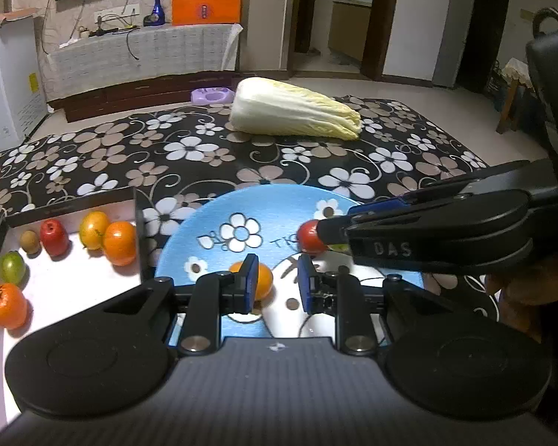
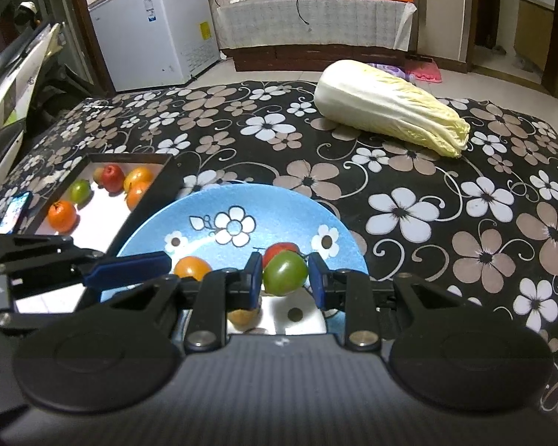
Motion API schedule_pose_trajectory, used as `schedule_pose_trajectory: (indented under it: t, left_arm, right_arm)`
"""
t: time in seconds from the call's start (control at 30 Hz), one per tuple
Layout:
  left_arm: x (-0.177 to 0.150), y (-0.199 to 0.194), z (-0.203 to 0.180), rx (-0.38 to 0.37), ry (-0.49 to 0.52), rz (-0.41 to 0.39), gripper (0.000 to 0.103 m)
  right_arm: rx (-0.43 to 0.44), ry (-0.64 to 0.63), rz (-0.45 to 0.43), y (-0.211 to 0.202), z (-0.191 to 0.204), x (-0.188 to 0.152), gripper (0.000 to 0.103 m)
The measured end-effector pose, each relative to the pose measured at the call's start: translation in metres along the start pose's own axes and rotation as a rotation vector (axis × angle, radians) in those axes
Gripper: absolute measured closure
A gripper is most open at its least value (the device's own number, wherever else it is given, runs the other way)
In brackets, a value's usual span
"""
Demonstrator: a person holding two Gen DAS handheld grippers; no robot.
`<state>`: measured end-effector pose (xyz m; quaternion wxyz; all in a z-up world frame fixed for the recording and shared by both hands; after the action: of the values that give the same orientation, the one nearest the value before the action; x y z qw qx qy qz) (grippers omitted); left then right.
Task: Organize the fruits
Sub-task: 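Open the right gripper to release the green tomato while the left gripper releases the kiwi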
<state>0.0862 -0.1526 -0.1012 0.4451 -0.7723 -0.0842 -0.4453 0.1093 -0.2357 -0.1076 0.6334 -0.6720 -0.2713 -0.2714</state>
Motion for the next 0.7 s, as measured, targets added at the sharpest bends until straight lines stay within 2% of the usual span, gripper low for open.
schedule_pose_trajectory:
  t: [0.3, 0.5, 0.7]
  left_arm:
    - [-0.004, -0.014, 0.021, 0.034, -0.020, -0.007, 0.076]
    - [-0.006, -0.027, 0.037, 0.060, -0.042, -0.016, 0.076]
    - [-0.009, -0.039, 0.053, 0.084, -0.064, -0.022, 0.076]
  right_arm:
    - [-0.005, 0.007, -0.021, -0.002, 0.002, 0.005, 0.069]
    - [0.008, 0.024, -0.077, -0.009, 0.008, 0.016, 0.069]
    - [0.052, 0.002, -0.133, -0.016, 0.032, 0.026, 0.069]
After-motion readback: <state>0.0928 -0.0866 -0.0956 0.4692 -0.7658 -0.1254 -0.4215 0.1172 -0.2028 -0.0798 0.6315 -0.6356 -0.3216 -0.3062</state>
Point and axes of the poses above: each gripper's, at about its wrist camera, not at the fingertips, and y roughly the way its jaws point, z to its left, x to its top, the point moved 10 cm from there along y, roughly the way its jaws point, and after that the axes turned 12 degrees about -x, right-handed, at the moved point
